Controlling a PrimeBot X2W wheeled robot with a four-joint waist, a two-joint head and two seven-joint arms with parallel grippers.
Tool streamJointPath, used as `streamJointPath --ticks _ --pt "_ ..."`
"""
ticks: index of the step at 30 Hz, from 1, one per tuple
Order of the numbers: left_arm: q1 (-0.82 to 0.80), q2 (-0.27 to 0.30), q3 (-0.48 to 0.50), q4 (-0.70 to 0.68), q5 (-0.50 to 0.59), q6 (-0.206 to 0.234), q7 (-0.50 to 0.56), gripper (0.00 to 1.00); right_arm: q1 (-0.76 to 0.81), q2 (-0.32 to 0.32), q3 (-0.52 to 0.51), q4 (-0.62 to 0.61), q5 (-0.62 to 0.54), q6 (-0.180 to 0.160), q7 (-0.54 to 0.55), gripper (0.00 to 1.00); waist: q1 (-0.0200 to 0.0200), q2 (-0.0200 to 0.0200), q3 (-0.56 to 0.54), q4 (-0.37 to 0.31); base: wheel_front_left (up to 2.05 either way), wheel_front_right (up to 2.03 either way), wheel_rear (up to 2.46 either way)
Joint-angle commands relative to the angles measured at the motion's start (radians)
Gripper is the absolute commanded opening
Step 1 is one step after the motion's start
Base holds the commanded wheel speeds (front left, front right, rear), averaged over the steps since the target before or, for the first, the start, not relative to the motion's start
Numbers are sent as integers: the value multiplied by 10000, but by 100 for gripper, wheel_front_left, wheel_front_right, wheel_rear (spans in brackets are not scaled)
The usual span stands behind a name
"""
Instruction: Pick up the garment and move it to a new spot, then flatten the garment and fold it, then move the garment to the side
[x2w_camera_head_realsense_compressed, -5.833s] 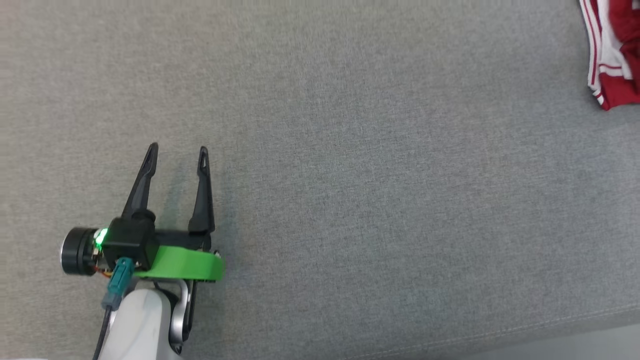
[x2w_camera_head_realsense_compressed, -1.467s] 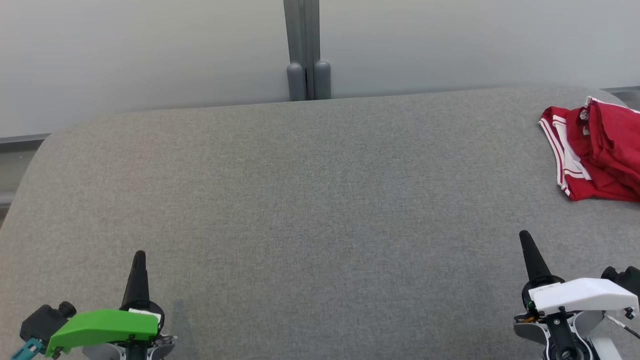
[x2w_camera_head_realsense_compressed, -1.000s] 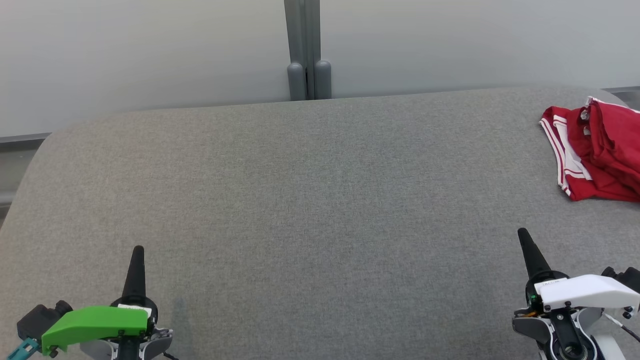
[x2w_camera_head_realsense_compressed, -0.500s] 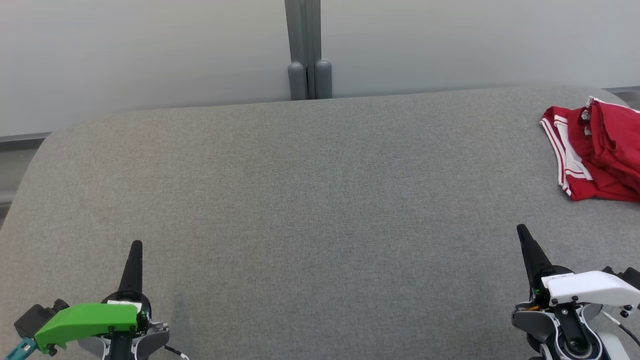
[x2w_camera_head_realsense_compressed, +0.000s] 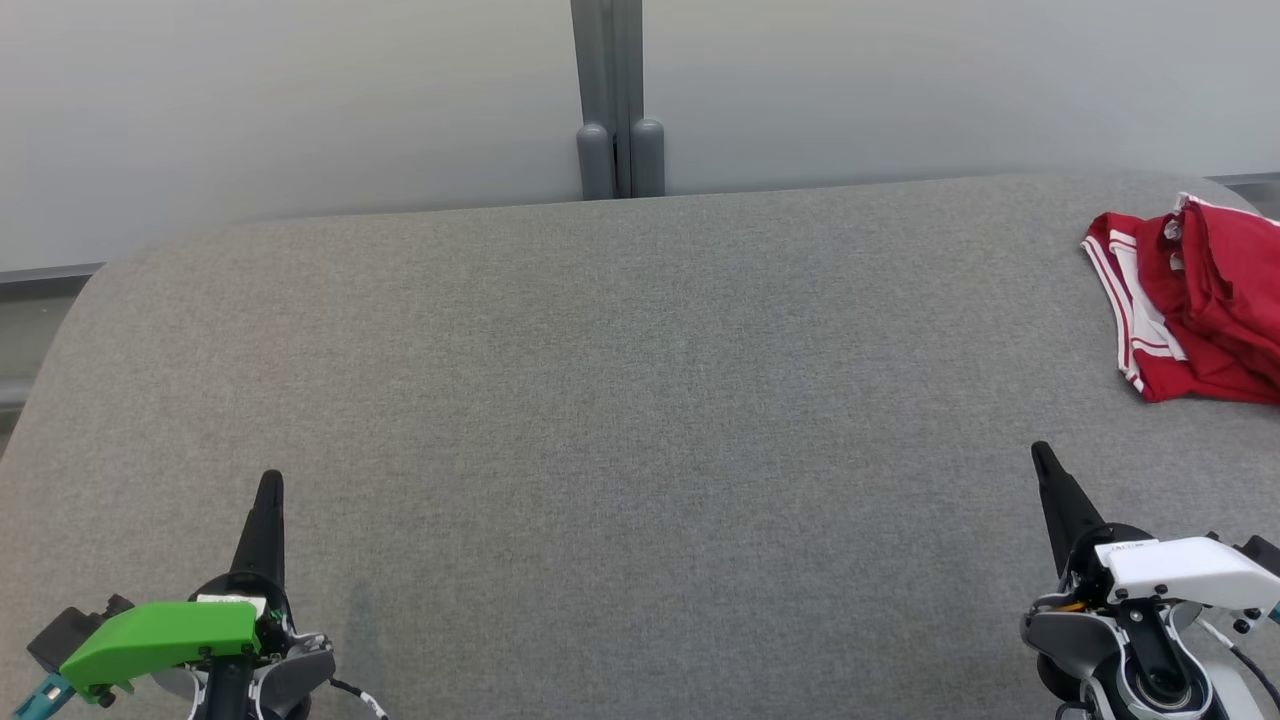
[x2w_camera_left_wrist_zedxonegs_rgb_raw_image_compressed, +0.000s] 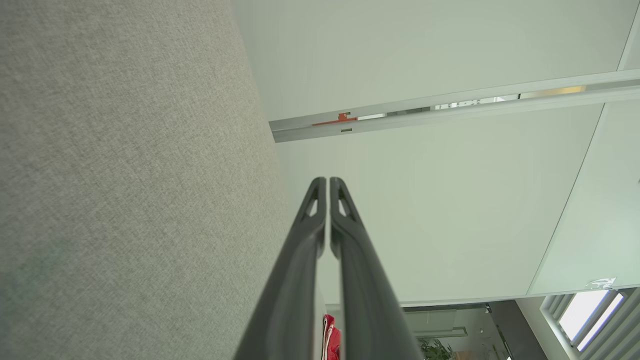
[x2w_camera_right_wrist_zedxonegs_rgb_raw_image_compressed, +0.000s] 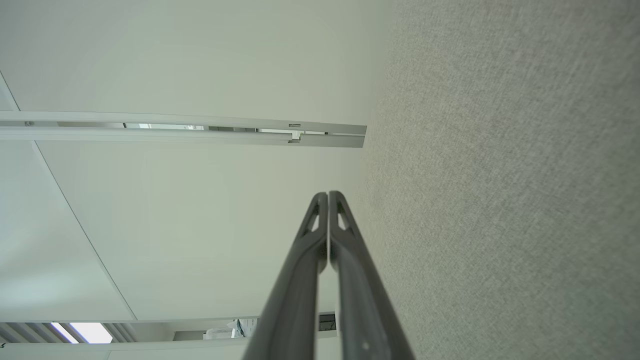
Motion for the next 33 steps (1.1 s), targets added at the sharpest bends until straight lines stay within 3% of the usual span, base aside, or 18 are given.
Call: streamJointPath --ticks 1,16,33 --pt "-158 68 63 -47 -220 -62 58 0 -156 27 -47 16 190 4 62 0 0 -1 0 2 0 0 0" --pt "-222 72 141 -64 -1219 -98 327 0 -255 88 -165 100 1120 4 341 0 0 -1 9 16 0 0 0" --pt "-222 73 135 -61 -1170 -90 326 0 -237 106 -187 100 1057 4 361 0 0 -1 9 16 0 0 0"
